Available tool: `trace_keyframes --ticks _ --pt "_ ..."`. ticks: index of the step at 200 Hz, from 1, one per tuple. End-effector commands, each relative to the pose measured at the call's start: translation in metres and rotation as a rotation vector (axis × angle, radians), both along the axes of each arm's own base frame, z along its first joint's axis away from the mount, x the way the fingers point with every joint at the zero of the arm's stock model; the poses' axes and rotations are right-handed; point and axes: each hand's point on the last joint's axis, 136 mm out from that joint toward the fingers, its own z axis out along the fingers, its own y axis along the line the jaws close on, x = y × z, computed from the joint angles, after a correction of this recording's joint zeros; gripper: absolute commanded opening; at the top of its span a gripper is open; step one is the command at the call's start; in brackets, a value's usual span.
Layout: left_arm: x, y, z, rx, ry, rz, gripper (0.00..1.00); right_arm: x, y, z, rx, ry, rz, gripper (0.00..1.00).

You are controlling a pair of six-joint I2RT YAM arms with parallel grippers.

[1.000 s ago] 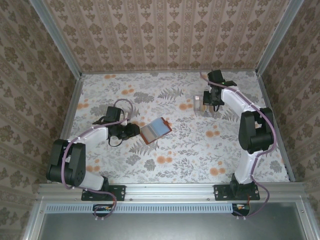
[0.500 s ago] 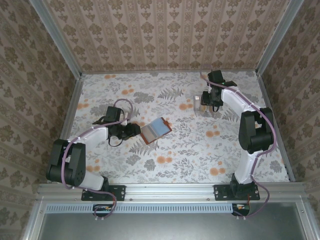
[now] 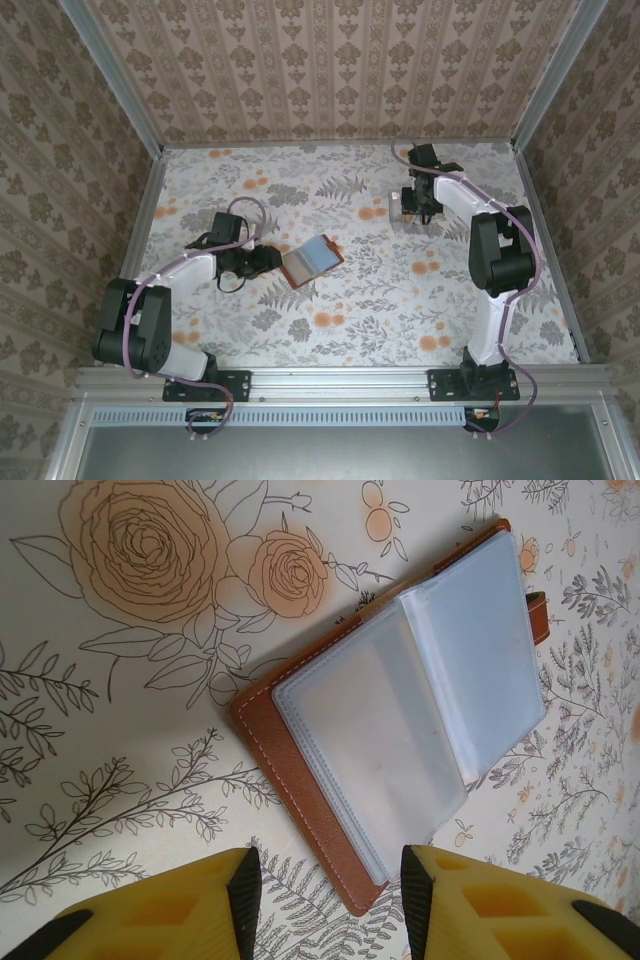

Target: Put the credit cards into the card holder

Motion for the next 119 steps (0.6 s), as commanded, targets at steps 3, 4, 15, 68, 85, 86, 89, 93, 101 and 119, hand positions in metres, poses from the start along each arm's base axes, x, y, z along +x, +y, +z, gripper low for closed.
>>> trace_keyframes --ticks 3,4,15,68,85,86,89,93,101,119 --pt "0.001 -0.005 0.001 -0.021 0.008 -0.007 0.44 0.001 -0.013 0.027 -0.063 -0.072 -0.029 0.35" --pt "0.001 -0.005 0.002 -0.021 0.008 -0.006 0.44 0.001 -0.013 0.028 -0.063 -0.075 -0.030 0.35" --pt "0.000 -0.005 0.001 -0.021 0.010 -0.008 0.44 0.001 -0.014 0.035 -0.071 -0.097 -0.035 0.35" --pt "-0.001 -0.008 -0.001 -0.025 0.016 -0.015 0.44 -0.002 -0.021 0.032 -0.113 -0.081 -0.031 0.33" --pt "-0.001 -0.009 -0.002 -0.027 0.018 -0.020 0.44 -0.003 -0.019 0.028 -0.105 -0.068 -0.025 0.24" --pt "-0.001 -0.009 -0.002 -0.026 0.018 -0.020 0.44 -0.003 -0.019 0.027 -0.104 -0.068 -0.024 0.23" --pt "-0.002 -0.009 -0.001 -0.028 0.018 -0.021 0.44 -0.003 -0.018 0.027 -0.101 -0.067 -0.024 0.22" --pt "-0.002 -0.009 -0.002 -0.028 0.020 -0.022 0.44 -0.004 -0.017 0.027 -0.094 -0.066 -0.021 0.20" --pt "-0.002 -0.009 -0.002 -0.027 0.021 -0.023 0.44 -0.003 -0.013 0.026 -0.074 -0.065 -0.013 0.16" --pt "-0.003 -0.010 -0.002 -0.025 0.021 -0.027 0.44 -0.002 -0.006 0.024 -0.018 -0.065 -0.002 0.08"
